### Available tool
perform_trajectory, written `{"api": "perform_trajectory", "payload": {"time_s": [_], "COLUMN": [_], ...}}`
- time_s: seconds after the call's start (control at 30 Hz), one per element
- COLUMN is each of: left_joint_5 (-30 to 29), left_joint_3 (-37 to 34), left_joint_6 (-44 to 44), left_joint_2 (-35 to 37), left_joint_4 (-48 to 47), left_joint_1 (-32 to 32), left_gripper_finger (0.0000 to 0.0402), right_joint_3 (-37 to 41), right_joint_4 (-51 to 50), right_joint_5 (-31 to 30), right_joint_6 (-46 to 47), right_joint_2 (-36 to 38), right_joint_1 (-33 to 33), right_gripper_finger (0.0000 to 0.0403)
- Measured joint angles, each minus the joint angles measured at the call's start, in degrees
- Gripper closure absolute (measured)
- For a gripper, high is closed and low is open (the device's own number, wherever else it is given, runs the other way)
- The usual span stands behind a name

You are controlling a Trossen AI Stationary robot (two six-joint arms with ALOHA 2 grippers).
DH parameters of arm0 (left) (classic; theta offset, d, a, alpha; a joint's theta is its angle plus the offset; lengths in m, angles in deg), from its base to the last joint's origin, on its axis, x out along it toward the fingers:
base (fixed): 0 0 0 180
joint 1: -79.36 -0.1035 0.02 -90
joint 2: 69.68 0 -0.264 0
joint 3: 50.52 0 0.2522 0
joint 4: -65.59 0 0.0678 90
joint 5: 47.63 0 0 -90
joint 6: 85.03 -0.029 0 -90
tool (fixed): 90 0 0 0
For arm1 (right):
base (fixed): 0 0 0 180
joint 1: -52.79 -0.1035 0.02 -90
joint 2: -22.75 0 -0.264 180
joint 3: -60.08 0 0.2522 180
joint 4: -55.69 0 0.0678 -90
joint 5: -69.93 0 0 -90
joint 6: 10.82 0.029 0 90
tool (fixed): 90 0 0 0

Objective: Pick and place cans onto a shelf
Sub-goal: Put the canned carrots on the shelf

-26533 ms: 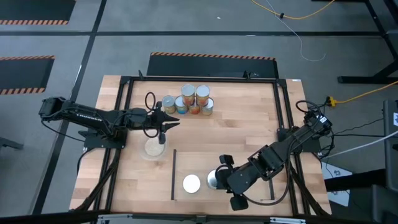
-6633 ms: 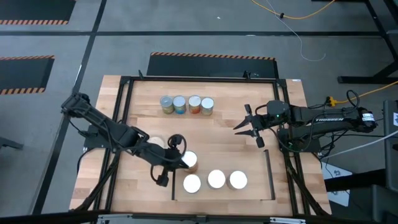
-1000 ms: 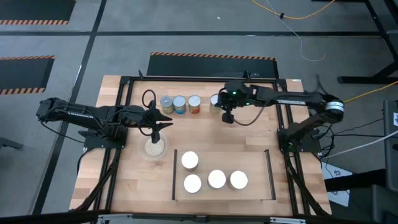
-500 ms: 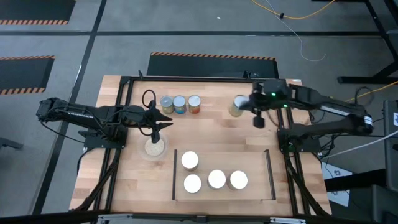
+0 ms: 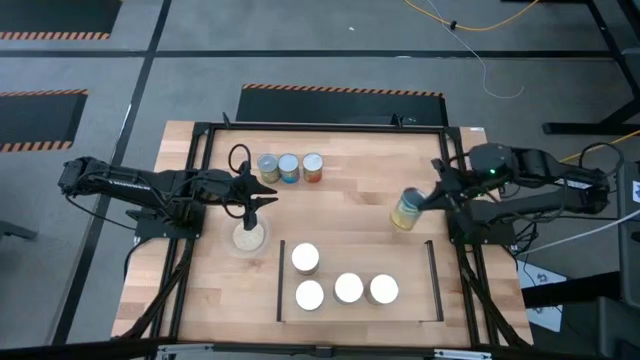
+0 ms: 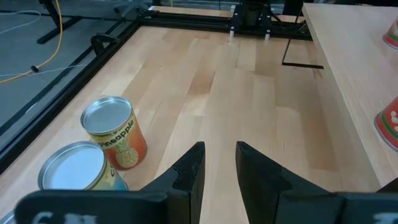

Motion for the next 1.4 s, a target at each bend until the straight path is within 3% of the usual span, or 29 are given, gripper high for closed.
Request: {"api": "perform_trajectory", "payload": {"time_s": [0.67,0.83,1.13,1.4], "left_joint_5": [0.0,0.0,0.0,0.0], "left_joint_3": [0.0,0.0,0.0,0.0], "left_joint_6": [2.8,2.8,2.8,2.8], "left_joint_2": [0.0,0.0,0.0,0.0], "left_joint_4": [0.0,0.0,0.0,0.0], "left_joint_1": [0.0,0.0,0.0,0.0], "left_gripper_finger": [0.0318,0.0318,0.0318,0.0318], "right_joint_3": [0.0,0.0,0.0,0.0], "right_joint_4": [6.7,7.1,11.7,12.1], "right_joint_5": [-2.6,-7.9,-10.0,-17.2], "right_joint_6": [14.5,17.6,17.5,17.2], "right_joint_2": [-4.3,-7.1,-13.5,-18.3], "right_joint_1": [-23.4,-29.1,-38.3,-43.9], "right_gripper_finger": [0.0403,0.0403,0.0403,0.0403]}}
